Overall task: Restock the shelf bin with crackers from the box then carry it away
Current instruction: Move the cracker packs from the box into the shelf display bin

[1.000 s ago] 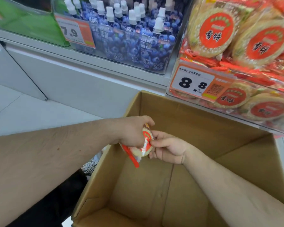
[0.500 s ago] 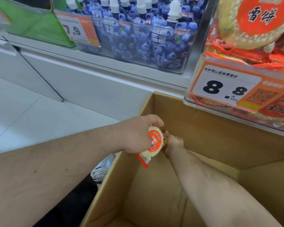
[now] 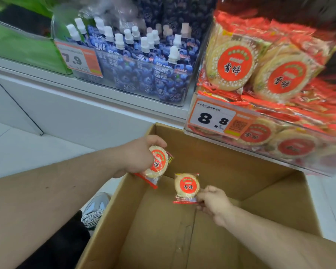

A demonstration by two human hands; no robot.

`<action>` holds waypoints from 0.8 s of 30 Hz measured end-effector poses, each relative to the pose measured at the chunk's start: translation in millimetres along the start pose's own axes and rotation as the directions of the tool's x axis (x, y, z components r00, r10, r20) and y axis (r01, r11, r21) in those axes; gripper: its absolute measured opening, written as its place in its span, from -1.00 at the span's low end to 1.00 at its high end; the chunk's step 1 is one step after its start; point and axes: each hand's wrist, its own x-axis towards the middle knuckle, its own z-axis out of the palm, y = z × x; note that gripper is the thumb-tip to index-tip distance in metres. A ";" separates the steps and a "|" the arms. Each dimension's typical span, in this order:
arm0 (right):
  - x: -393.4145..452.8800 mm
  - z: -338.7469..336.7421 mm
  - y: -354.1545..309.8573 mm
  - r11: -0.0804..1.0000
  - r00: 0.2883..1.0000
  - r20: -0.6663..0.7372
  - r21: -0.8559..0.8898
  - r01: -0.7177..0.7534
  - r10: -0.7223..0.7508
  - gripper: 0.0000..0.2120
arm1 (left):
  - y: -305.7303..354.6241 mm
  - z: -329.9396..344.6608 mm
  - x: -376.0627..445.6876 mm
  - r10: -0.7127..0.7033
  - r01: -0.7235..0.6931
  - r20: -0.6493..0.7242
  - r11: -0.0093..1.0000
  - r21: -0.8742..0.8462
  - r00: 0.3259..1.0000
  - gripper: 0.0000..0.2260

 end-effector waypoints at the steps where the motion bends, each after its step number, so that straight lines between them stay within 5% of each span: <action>1: -16.8 -12.5 -7.9 0.999 0.999 0.018 -0.027 0.036 -0.035 -0.61 | 2.4 2.4 -2.0 0.014 -0.014 0.006 1.000 -0.005 1.000 -0.48; 8: -119.8 -74.2 -52.8 0.962 0.967 0.075 -0.106 0.251 -0.244 -0.64 | 15.2 22.2 -20.9 0.110 -0.107 0.059 0.992 -0.065 0.992 -0.37; 13: -163.9 -77.5 -74.7 0.925 0.919 0.110 0.091 0.370 -0.379 -0.63 | 31.5 37.8 -40.5 0.249 -0.180 0.172 0.924 -0.338 0.953 -0.25; 17: -173.8 -62.4 -76.5 0.901 0.899 0.062 0.019 0.434 -0.434 -0.61 | 45.5 48.7 -56.5 0.355 -0.149 0.268 0.807 -0.572 0.896 -0.26; 24: -183.3 -60.9 -87.8 0.784 0.830 0.013 -0.320 0.532 -0.558 -0.81 | 67.5 56.3 -67.7 0.459 -0.380 0.034 0.773 -0.507 0.888 -0.37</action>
